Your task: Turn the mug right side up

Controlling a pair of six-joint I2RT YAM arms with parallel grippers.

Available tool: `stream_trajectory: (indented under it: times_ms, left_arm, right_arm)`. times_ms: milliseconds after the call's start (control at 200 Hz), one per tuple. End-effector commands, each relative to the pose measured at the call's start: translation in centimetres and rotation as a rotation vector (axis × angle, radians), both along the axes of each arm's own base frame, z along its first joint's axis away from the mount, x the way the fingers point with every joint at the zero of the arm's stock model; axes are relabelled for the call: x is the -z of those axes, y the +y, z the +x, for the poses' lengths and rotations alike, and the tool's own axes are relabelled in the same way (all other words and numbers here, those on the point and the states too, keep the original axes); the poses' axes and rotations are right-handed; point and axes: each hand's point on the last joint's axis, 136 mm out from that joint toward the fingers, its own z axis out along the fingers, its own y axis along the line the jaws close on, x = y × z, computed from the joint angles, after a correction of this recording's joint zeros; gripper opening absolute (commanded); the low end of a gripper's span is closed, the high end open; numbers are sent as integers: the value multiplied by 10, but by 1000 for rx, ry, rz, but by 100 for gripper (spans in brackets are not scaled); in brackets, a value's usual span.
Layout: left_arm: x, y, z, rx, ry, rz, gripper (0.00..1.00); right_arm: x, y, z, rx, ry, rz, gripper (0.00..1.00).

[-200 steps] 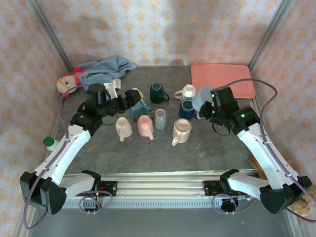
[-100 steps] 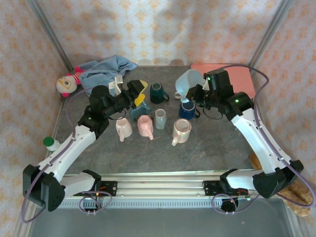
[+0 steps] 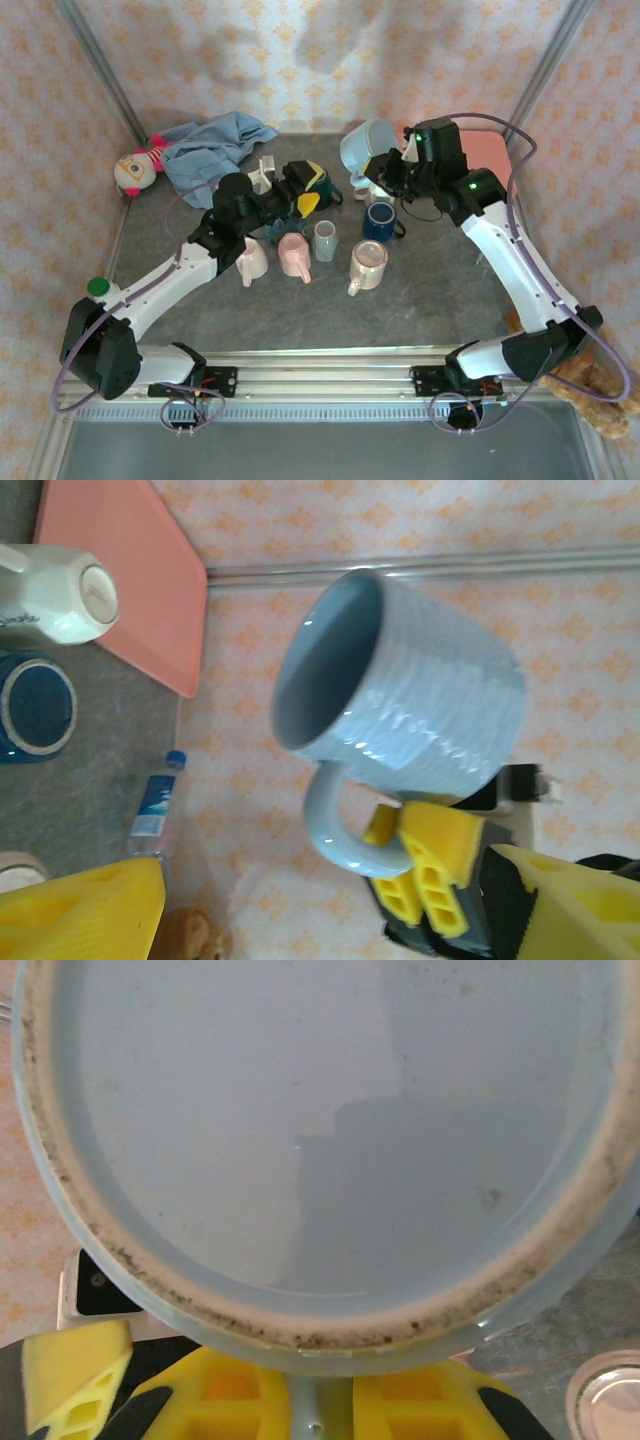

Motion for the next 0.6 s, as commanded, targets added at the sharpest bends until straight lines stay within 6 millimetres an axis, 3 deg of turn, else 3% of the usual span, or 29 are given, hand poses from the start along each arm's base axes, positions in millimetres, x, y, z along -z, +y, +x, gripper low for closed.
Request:
stream_trajectory:
  times_ms: [0, 285, 591]
  left_arm:
    - [-32, 11, -3, -59, -40, -128, 83]
    - [-30, -1, -11, -9, 39, -189, 85]
    - [-45, -16, -3, -24, 86, -381, 71]
  right_arm:
    - [-64, 15, 8, -24, -177, 161, 0]
    - [-82, 29, 11, -45, -178, 293, 0]
    - [-83, 40, 12, -61, -173, 348, 0]
